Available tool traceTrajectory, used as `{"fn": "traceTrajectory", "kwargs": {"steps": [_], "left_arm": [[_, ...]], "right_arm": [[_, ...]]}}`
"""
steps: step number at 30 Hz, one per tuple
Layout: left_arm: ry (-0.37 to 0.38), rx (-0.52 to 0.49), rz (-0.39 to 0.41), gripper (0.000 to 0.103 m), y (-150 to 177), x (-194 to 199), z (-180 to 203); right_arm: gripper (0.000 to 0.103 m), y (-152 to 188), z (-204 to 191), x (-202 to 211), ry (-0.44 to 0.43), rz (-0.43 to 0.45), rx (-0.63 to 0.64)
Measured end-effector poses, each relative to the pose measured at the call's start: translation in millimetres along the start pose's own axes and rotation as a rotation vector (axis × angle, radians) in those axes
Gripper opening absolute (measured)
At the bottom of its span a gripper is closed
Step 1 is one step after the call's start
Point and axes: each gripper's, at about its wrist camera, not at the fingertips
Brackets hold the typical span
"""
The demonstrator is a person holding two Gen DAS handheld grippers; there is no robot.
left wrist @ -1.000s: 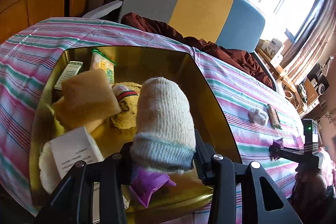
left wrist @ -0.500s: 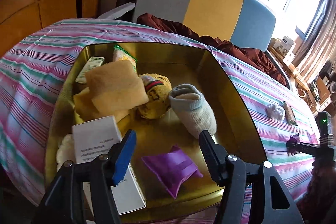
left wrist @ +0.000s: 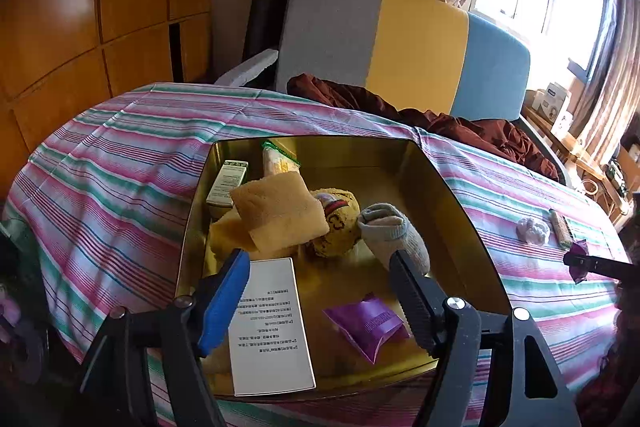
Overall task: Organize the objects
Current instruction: 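Lower the purple snack bag into the gold box and open the right tool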
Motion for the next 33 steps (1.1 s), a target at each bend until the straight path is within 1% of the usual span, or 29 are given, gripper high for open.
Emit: {"fn": "traceTrajectory", "kwargs": {"steps": [3, 7, 9, 11, 15, 19, 22, 25, 30, 33], "left_arm": [[-0.003, 0.0, 0.002, 0.073, 1, 2, -3], [-0.004, 0.018, -0.007, 0.074, 5, 4, -8], [-0.006, 0.024, -0.011, 0.074, 8, 4, -10], [-0.009, 0.03, -0.012, 0.074, 10, 4, -12], [-0.014, 0.039, -0.017, 0.074, 12, 4, -16], [-0.019, 0.049, -0.023, 0.074, 15, 3, -22], [-0.023, 0.058, -0.03, 0.074, 16, 1, -25], [-0.032, 0.063, -0.038, 0.075, 17, 0, -29], [-0.049, 0.07, -0.043, 0.076, 18, -1, -31], [-0.054, 0.071, -0.044, 0.076, 18, -1, -32]], "right_arm": [[0.035, -9, -47, 1, -0.06, 0.024, 0.087], [0.035, -16, -103, -4, -0.133, 0.021, 0.17], [0.035, -20, -123, -12, -0.161, 0.011, 0.2], [0.035, -22, -142, -21, -0.166, 0.001, 0.23], [0.035, -29, -168, -42, -0.184, -0.036, 0.246], [0.036, -36, -184, -65, -0.173, -0.068, 0.241], [0.038, -44, -189, -81, -0.186, -0.088, 0.207], [0.051, -50, -191, -89, -0.211, -0.115, 0.164], [0.051, -48, -190, -80, -0.222, -0.097, 0.16], [0.051, -47, -181, -68, -0.229, -0.074, 0.143]]}}
Point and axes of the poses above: each gripper's, at about its wrist camera, not at the fingertips, and x roughly against the way its jaws point, z to its right, y to its underside, and after that the axes turned 6 degrees about -x, right-handed
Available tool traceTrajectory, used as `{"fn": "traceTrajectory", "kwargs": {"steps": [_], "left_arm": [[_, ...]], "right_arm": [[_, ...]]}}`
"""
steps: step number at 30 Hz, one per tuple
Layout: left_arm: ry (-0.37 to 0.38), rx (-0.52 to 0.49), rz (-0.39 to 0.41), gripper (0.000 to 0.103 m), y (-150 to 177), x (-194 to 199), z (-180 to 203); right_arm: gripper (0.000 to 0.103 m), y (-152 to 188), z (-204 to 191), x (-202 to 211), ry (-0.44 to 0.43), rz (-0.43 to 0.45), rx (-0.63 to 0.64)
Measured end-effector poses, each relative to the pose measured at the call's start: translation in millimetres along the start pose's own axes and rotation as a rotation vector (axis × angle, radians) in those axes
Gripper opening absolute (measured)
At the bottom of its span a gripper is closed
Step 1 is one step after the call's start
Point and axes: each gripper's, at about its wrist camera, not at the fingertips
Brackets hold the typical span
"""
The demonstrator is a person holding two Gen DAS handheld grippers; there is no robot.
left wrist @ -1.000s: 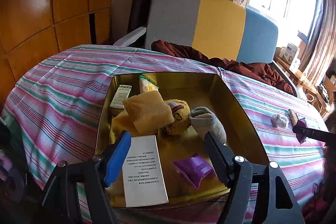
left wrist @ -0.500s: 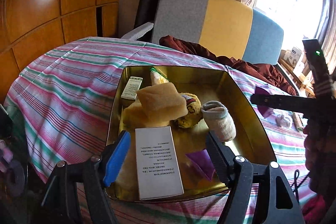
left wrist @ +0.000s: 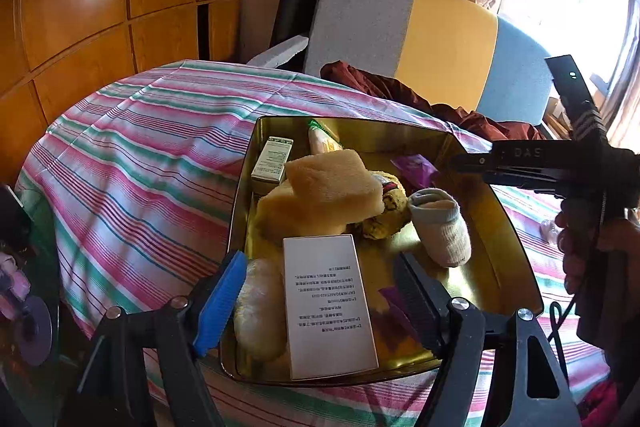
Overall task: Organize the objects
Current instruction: 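Lower the purple snack bag into the gold box and open the right tool, then move the right tool to the cracker packet and grasp it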
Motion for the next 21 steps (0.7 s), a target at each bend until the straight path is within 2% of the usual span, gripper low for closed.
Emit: {"fn": "traceTrajectory", "kwargs": {"steps": [7, 21], "left_arm": [[0.002, -0.027, 0.015, 0.076, -5, 5, 7], [0.055, -0.146, 0.024, 0.079, -17, 13, 58]], "right_arm": [[0.051, 6, 43, 43, 0.039, 0.082, -0.058], [0.052, 21, 219, 103, 0.291, 0.181, -0.321]]}}
Point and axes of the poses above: each gripper's, at about its wrist camera, not at the fingertips, and x roughly against the way its jaws point, z to its right, y to its underside, and after that the axes turned 6 degrees about -x, right-handed
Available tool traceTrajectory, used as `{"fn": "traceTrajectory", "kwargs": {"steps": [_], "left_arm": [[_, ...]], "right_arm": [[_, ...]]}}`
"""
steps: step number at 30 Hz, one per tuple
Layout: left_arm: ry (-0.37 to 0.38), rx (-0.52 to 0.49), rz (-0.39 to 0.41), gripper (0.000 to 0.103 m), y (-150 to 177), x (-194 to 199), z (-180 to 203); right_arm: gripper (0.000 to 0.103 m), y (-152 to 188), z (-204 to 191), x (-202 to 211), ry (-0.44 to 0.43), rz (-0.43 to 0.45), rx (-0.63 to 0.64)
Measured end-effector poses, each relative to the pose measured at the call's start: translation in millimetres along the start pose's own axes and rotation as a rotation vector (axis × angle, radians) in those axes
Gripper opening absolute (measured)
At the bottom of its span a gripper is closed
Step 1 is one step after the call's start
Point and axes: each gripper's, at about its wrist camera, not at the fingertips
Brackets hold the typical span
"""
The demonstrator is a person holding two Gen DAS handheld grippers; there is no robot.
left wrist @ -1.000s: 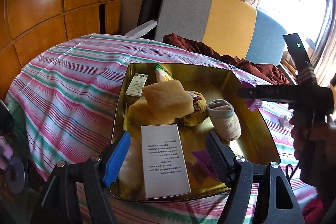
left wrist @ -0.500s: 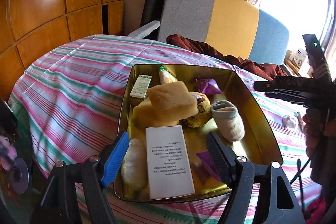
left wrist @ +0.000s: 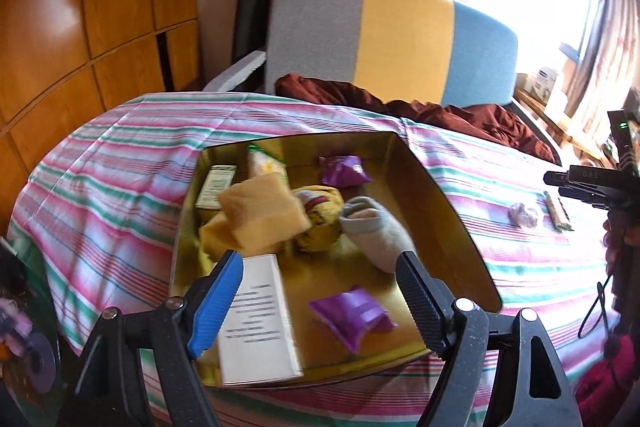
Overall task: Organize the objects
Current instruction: 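Move the right tool to the cracker packet and grasp it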
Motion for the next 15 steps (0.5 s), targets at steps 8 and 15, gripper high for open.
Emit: {"fn": "traceTrajectory", "kwargs": {"steps": [8, 15], "left_arm": [[0.073, -0.077, -0.015, 0.081, -10, -4, 39], [0.163, -0.17, -0.008, 0.081, -27, -10, 89]], "right_arm": [[0.076, -26, 91, -17, 0.12, 0.043, -0.204], [0.076, -34, 109, -48, 0.175, -0.006, -0.208]]}}
Point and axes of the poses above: each gripper's, at about its wrist camera, not at the fingertips, and x roughly against the way its jaws point, z to its right, y to its underside, and after that the axes turned 6 degrees about -x, right-handed
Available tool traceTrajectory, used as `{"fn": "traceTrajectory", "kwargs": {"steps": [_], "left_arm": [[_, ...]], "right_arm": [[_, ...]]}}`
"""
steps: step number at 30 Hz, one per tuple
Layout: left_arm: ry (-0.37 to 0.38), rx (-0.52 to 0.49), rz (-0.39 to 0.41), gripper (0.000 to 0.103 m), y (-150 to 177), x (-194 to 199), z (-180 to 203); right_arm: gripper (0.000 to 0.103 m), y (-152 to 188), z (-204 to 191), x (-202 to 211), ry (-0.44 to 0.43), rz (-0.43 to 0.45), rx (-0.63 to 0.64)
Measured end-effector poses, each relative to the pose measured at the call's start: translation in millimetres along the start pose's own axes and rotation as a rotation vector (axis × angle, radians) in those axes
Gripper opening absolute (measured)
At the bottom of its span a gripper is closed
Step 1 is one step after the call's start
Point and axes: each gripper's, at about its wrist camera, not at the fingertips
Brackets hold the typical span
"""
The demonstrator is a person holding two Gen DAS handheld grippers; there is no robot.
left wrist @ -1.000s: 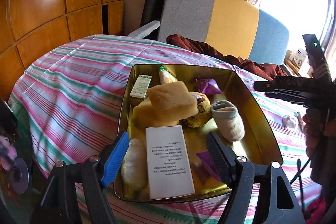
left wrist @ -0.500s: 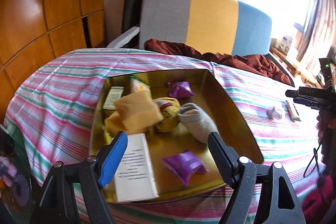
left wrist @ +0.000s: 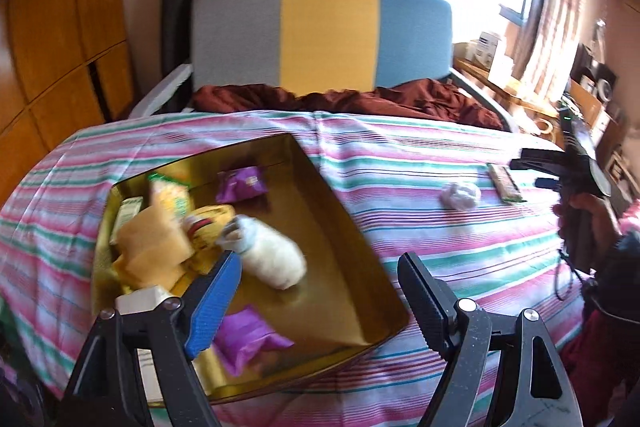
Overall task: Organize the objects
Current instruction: 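Move the right tool to the cracker packet and grasp it, then grasp the clear plastic bag with the left tool while the right tool holds the cracker packet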
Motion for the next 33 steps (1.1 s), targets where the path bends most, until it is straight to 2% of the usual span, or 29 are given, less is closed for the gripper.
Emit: {"fn": "traceTrajectory", "kwargs": {"steps": [2, 6, 9, 10, 11, 14, 19, 21, 24, 29, 33], "left_arm": [[0.03, -0.018, -0.004, 0.085, -8, -7, 14], [0.123, -0.016, -0.032, 0.086, -27, -24, 41], [0.172, -0.011, -0.072, 0.086, -40, -43, 61], [0.186, -0.007, -0.083, 0.086, -43, -49, 68], [0.196, -0.002, -0.1, 0.086, -47, -55, 74], [0.234, 0.009, -0.136, 0.086, -56, -76, 91], [0.231, 0.049, -0.194, 0.086, -62, -116, 107], [0.237, 0.07, -0.231, 0.086, -65, -135, 111], [0.286, 0.143, -0.293, 0.086, -69, -160, 114], [0.318, 0.22, -0.301, 0.084, -84, -185, 118], [0.29, 0.195, -0.294, 0.081, -95, -204, 128]], "right_arm": [[0.076, -1, -3, -8, 0.032, 0.002, 0.03], [0.076, -2, -6, -29, 0.067, -0.055, 0.071], [0.07, 1, -8, -40, 0.089, -0.103, 0.101], [0.061, 3, -9, -43, 0.112, -0.123, 0.119], [0.045, 4, -11, -39, 0.134, -0.11, 0.138], [0.044, 4, -9, -34, 0.112, -0.15, 0.121], [0.044, 6, 0, -32, 0.117, -0.206, 0.092], [0.044, 6, -1, -33, 0.125, -0.207, 0.103], [0.044, 7, -1, -33, 0.126, -0.209, 0.104], [0.044, 9, 0, -32, 0.129, -0.213, 0.109], [0.044, 10, 1, -31, 0.128, -0.217, 0.108]]}}
Point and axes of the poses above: each gripper's, at about its wrist camera, not at the fingertips, and x roughly against the way its jaws point, z to its right, y to its underside, and after that the axes turned 6 degrees about -x, right-handed
